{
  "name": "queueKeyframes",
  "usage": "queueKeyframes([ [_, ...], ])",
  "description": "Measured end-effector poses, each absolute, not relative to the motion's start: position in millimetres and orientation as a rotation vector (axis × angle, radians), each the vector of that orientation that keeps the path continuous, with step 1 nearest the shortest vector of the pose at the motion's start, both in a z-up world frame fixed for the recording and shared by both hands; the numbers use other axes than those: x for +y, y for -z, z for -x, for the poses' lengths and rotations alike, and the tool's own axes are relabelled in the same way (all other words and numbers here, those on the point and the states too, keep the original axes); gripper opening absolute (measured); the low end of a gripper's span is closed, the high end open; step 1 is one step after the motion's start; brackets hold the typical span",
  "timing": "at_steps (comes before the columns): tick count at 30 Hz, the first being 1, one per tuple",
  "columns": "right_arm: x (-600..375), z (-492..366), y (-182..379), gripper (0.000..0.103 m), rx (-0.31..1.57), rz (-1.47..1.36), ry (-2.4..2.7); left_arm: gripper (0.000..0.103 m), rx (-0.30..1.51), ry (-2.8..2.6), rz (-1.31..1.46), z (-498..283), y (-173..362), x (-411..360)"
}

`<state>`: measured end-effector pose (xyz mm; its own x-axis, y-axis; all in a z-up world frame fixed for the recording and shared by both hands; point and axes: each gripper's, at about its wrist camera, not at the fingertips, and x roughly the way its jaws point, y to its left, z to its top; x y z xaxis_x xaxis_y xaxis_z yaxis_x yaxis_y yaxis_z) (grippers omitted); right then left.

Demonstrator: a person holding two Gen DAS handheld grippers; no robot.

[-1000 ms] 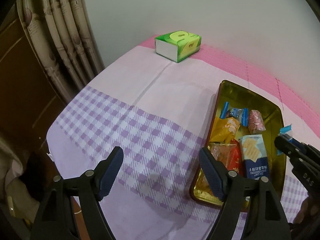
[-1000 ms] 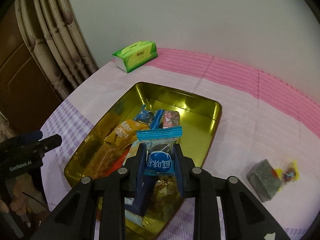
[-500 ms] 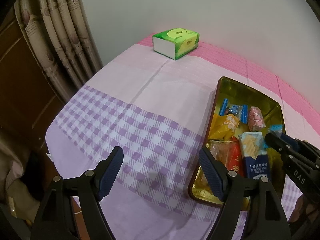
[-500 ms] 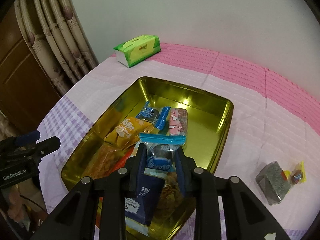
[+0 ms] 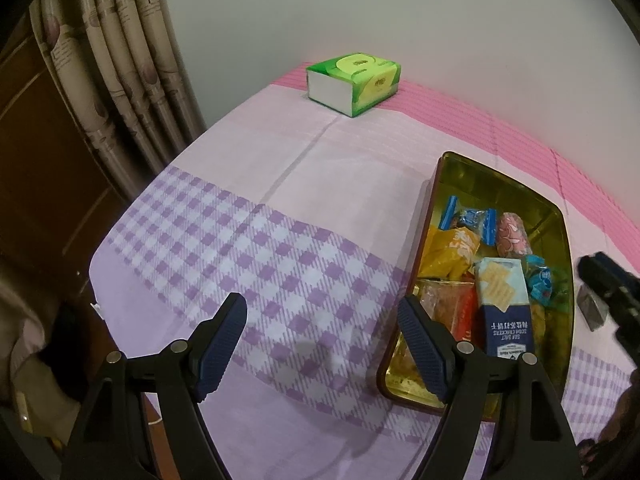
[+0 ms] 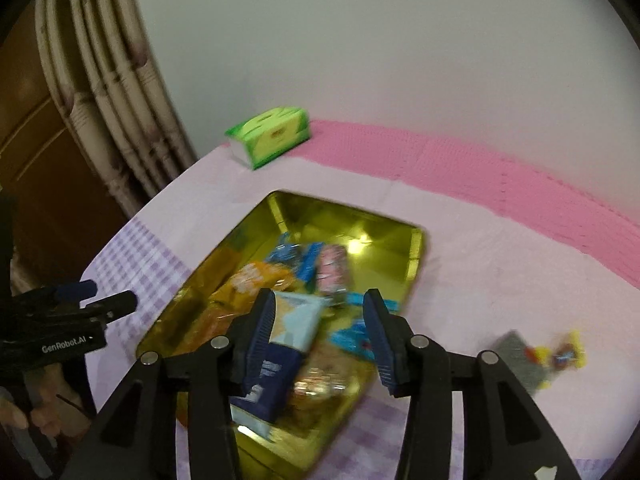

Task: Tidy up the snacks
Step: 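Reach the right tool to the yellow wrapped candy and grasp it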

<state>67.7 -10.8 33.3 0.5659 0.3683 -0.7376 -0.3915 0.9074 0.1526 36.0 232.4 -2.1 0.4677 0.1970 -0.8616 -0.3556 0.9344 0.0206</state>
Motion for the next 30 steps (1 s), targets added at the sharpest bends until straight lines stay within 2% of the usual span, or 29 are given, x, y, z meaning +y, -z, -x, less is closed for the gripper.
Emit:
queueKeyframes([
  [8, -107.5, -86.7, -27.8, 0.045, 0.877, -0.017, -0.207, 0.078, 1.032, -0.337, 0.163, -35.3, 2.4, 232.2],
  [15, -184.5, -103.6, -0.1, 0.045, 0.991, -0.089, -0.028, 0.078, 1.037, -0.336, 0.145, -36.7, 3.1, 229.7],
  [30, -196.8, -114.9, 33.9, 0.046, 1.122, -0.326, 0.075, 0.078, 1.056, -0.331, 0.148, -39.7, 7.2, 228.2],
])
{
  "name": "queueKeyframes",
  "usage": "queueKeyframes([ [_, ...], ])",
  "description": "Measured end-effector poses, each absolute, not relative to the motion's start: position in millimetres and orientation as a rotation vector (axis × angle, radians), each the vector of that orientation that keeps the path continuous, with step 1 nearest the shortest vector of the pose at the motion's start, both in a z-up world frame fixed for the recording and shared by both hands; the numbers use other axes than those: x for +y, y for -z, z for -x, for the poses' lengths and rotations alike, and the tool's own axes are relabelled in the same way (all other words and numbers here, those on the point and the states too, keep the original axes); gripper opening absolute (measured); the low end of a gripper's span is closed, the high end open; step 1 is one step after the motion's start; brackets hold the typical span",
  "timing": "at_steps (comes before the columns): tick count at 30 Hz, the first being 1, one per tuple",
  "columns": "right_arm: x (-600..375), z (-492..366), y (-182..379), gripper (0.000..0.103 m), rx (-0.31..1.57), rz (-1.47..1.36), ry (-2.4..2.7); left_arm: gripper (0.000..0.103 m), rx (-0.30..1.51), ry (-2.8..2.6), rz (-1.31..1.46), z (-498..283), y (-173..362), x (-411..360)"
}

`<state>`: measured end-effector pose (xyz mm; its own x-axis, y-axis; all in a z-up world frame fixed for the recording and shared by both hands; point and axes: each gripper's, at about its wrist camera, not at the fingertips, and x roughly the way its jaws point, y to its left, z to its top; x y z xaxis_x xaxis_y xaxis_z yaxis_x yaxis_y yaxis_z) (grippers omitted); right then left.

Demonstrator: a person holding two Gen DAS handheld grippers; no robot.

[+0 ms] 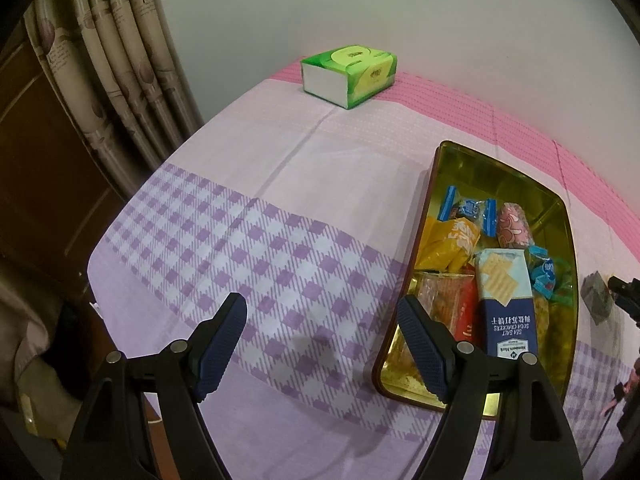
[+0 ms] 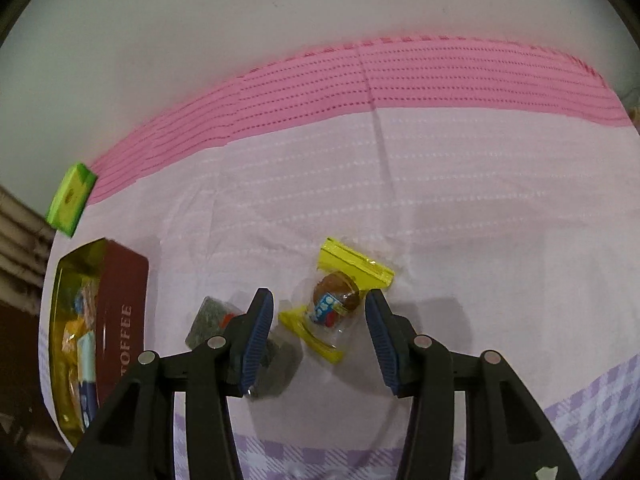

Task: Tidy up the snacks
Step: 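Reach the right tool to the yellow wrapped candy and grasp it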

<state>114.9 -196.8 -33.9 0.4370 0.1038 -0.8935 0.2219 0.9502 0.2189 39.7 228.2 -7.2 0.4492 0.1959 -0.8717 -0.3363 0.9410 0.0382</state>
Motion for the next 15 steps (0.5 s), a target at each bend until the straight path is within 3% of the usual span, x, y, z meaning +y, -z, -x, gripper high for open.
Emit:
queueKeyframes([
  [8, -188.9, -125.3, 40.5, 0.046, 1.119, -0.242, 0.091, 0.078, 1.064, -0.329, 0.155, -39.6, 8.1, 228.2],
  [15, -187.4, -114.8, 42.4, 0.029, 1.07, -0.137, 0.064, 0.078, 1.07, -0.321, 0.122, -41.0, 9.8, 221.4],
])
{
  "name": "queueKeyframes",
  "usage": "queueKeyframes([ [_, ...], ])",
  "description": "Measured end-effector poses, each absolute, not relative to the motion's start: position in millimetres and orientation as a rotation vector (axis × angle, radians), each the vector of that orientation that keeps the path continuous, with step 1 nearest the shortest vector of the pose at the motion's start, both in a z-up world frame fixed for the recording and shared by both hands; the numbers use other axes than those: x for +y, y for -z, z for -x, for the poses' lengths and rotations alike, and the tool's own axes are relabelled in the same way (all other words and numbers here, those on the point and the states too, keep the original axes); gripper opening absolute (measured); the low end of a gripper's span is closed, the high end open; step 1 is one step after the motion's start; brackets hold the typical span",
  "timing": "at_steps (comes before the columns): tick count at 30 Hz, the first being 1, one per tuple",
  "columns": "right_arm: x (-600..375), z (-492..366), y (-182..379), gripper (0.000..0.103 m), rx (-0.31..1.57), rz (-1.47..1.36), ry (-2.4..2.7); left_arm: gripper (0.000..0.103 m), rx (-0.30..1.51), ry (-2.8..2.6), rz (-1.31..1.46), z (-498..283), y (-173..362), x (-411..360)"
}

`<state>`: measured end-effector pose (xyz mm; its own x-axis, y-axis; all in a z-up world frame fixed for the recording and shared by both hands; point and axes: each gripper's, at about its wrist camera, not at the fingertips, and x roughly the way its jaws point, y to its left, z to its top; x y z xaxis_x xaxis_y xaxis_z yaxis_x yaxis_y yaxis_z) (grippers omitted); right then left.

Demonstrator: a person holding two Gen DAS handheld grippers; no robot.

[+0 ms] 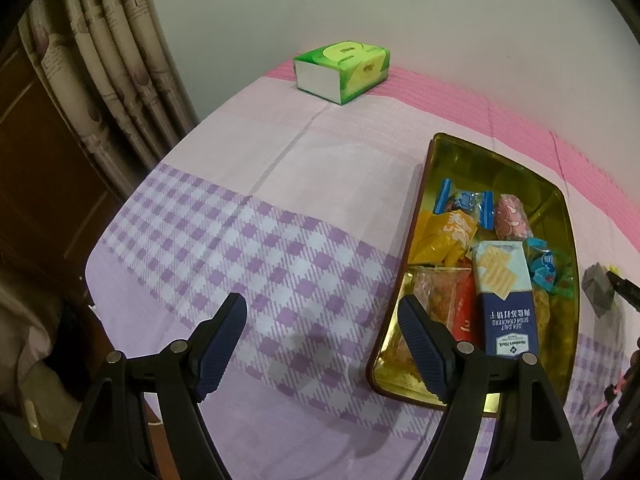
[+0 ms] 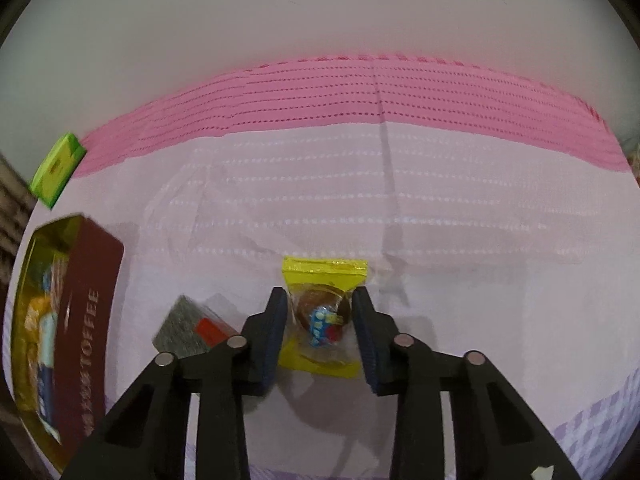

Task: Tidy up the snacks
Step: 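Reach the right tool to the yellow wrapped candy and grasp it, then grasp the grey block with the left tool while the right tool holds the yellow candy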

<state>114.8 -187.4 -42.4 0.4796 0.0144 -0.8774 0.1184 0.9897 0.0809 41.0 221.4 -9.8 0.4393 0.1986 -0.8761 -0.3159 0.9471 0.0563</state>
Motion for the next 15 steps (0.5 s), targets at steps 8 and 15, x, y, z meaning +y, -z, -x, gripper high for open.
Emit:
queueKeyframes([
  [8, -185.6, -103.9, 44.3, 0.027, 1.019, -0.052, -0.021, 0.078, 1.08, -0.328, 0.086, -43.3, 17.2, 212.2],
  [15, -175.1, -89.2, 43.2, 0.025, 1.026, -0.081, -0.088, 0.078, 1.073, -0.341, 0.063, -44.4, 18.8, 209.4],
])
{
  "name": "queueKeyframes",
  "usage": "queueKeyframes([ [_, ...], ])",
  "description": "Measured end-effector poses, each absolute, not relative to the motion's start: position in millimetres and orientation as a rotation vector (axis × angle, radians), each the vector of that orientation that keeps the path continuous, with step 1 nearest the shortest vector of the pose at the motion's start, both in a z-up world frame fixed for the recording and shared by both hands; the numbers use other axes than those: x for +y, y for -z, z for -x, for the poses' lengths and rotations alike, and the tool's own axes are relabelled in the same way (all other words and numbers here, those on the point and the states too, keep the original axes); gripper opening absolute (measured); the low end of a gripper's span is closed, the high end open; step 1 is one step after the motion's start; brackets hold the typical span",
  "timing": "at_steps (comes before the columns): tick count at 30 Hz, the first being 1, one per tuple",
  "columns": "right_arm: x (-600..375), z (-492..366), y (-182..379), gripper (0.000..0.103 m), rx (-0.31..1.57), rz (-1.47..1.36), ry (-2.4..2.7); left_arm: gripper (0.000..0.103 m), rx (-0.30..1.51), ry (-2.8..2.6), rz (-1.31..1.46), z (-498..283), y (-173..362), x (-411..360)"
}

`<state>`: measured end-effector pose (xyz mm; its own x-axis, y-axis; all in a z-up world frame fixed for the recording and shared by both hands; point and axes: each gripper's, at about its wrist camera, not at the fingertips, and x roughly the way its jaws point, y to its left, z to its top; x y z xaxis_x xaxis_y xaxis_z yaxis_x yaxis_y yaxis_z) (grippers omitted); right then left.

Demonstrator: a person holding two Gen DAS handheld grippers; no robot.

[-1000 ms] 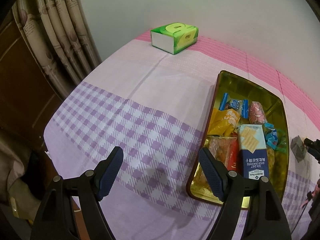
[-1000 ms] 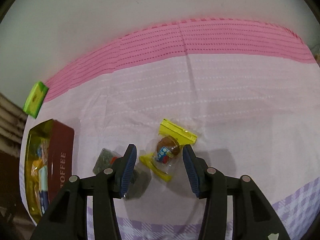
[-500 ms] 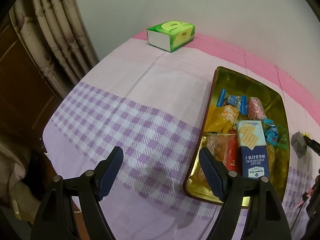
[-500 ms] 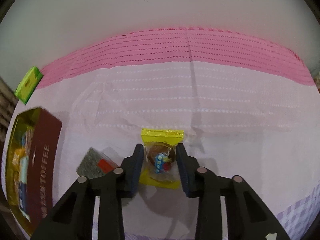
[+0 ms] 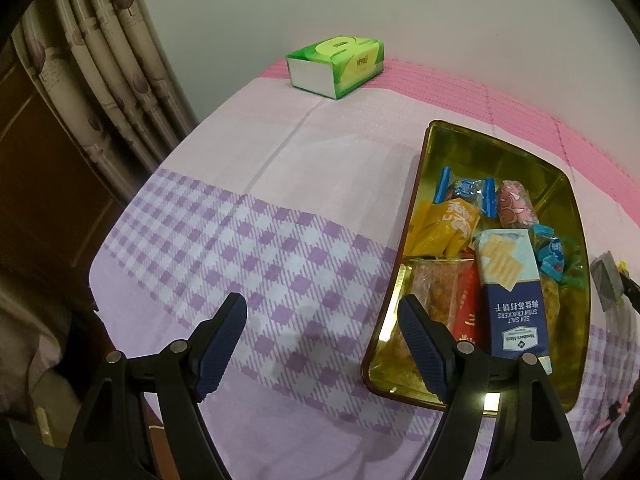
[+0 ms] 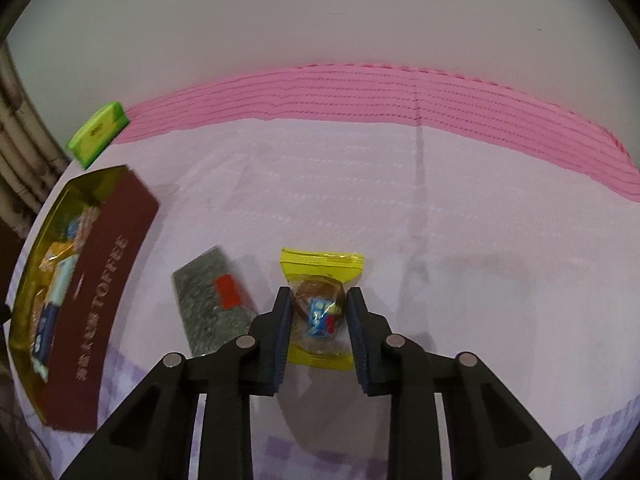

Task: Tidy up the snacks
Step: 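Grasp the grey block with the left tool while the right tool holds the yellow candy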

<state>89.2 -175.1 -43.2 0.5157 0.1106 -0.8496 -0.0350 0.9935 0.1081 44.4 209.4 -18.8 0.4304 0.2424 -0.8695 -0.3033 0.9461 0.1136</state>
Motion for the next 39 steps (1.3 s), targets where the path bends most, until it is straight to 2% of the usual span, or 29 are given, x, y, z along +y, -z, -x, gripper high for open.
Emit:
queueKeyframes([
  [11, -156.4, -58.2, 43.6, 0.024, 0.989, -0.024, -0.158, 0.078, 1.036, -0.318, 0.047, -40.4, 11.3, 197.6],
  [18, -193.9, -58.1, 44.2, 0.024, 0.959, -0.049, -0.081, 0.078, 1.001, -0.257, 0.026, -41.3, -6.0, 167.7],
  [26, -244.3, -57.7, 45.6, 0.024, 0.936, -0.029, 0.028, 0.078, 0.982, -0.041, -0.047, -59.5, -27.2, 84.3],
  [39, -287.6, -56.3, 45.6, 0.024, 0.906, -0.03, 0.126, 0.078, 1.063, 0.228, -0.069, -97.2, 1.6, -29.2],
])
